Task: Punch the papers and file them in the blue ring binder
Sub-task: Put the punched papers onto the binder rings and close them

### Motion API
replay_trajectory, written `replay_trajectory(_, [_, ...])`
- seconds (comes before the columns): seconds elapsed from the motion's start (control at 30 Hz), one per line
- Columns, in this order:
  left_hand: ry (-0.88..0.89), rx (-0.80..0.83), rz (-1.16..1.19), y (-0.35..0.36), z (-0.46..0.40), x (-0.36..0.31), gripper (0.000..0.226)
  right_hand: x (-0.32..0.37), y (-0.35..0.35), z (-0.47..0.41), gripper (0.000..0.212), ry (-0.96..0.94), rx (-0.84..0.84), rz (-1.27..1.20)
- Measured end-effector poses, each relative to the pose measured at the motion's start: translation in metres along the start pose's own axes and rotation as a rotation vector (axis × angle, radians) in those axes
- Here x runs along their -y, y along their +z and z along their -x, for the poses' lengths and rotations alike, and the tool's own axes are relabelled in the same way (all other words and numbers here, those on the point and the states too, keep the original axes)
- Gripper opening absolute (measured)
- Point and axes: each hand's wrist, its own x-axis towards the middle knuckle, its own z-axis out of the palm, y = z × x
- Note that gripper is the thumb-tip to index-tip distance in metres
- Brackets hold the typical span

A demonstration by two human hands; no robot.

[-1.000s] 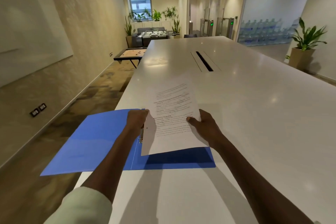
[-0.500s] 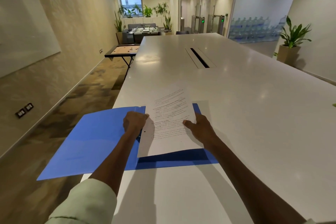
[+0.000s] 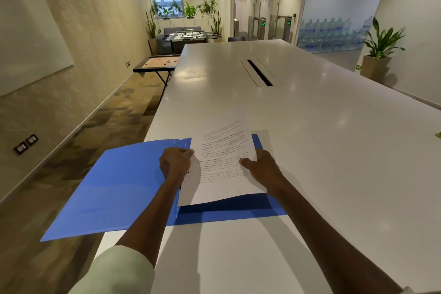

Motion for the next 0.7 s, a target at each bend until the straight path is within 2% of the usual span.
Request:
replay_trajectory(0.2, [0.089,0.218,-0.134,-0.013,-0.004,0.007,0.018,-0.001,-0.004,-0.003,0.034,0.005,0.0,0.035])
replay_trajectory(0.43, [-0.095,0.512,-0.175,-0.046,-0.013,-0.002,0.024,-0.002,-0.004,-0.004,0.035,0.005,0.01,0.06])
replay_trajectory(0.7, [-0.099,0.595,-0.311,-0.052,-0.013,-0.005,0.029,-0.005,-0.003,-0.005,0.035,0.005,-0.003,0.071])
